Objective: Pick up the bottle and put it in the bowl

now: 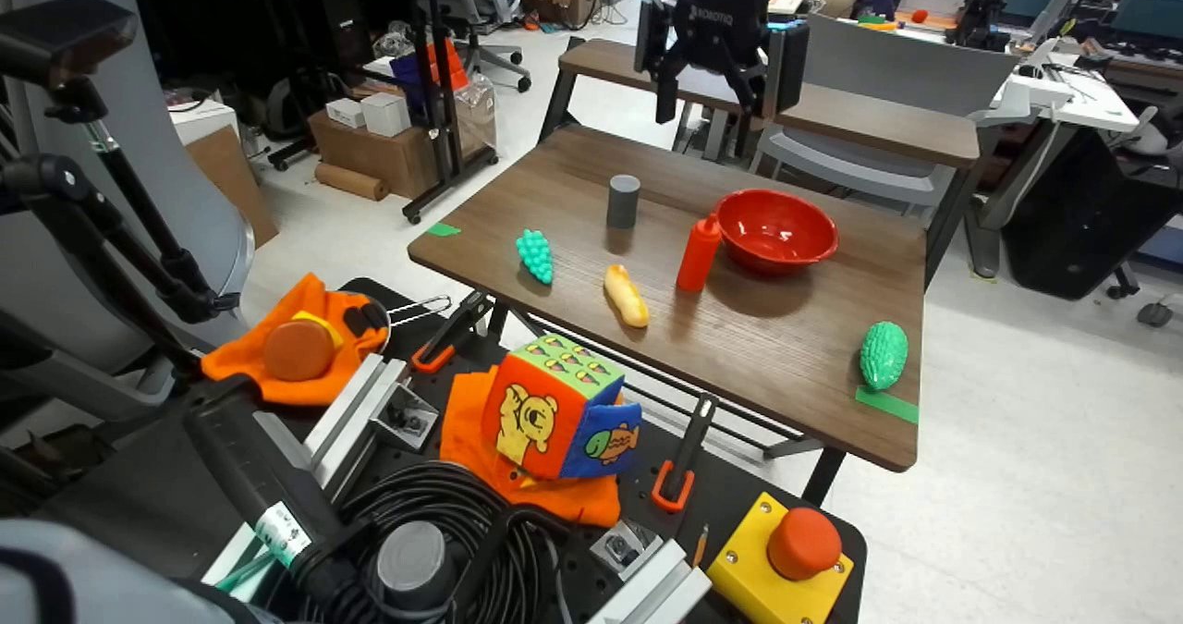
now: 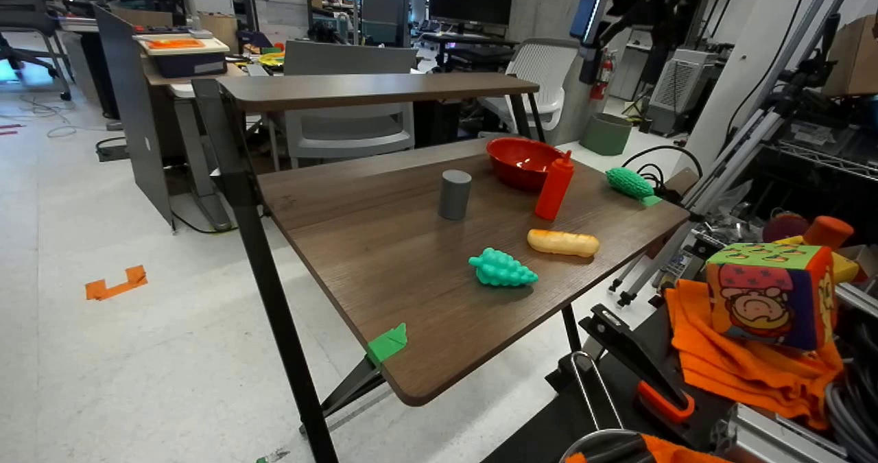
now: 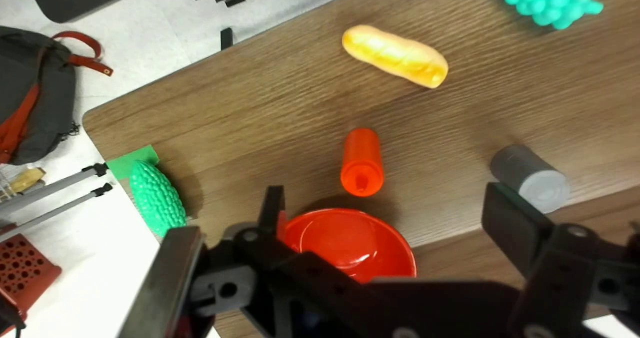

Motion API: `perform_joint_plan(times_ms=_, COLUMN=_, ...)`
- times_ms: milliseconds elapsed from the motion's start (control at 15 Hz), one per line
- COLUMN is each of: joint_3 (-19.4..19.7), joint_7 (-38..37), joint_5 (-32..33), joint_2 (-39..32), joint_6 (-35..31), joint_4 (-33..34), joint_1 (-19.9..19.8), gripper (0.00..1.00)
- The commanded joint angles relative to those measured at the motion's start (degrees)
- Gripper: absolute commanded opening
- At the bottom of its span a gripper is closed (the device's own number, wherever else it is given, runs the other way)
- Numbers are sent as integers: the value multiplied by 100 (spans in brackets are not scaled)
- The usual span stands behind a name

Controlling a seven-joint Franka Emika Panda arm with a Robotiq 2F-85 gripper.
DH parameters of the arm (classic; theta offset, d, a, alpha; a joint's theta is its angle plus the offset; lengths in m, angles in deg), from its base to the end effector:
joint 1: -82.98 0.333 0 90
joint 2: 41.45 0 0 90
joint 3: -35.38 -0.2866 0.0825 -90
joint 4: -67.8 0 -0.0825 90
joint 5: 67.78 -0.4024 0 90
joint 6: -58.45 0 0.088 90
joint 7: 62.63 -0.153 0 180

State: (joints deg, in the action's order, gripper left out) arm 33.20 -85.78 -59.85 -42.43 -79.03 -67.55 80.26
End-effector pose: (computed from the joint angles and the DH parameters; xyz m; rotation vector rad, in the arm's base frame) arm 0.5162 -0.0101 0.2331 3.0158 -0.4748 0.0582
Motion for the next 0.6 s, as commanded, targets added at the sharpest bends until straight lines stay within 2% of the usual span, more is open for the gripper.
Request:
perform_joint_plan(times_ms=0, joint_3=249, joint_7=13, joint_5=269, joint_2=-729, joint_6=-847, joint_4=189, joint_1=51, gripper=100)
perform_joint_plan(times_ms=267, joint_3=537, joint_7=18, joint_5=558, joint_2=-1451, joint_6=-1392, joint_4=414, joint_1=202, gripper=100)
perform_joint_plan(times_ms=533, joint_3=621, joint_7=355, joint_5=376, joint_2=-2065, joint_6=-1242, joint_4=851, joint_1=316, gripper=100)
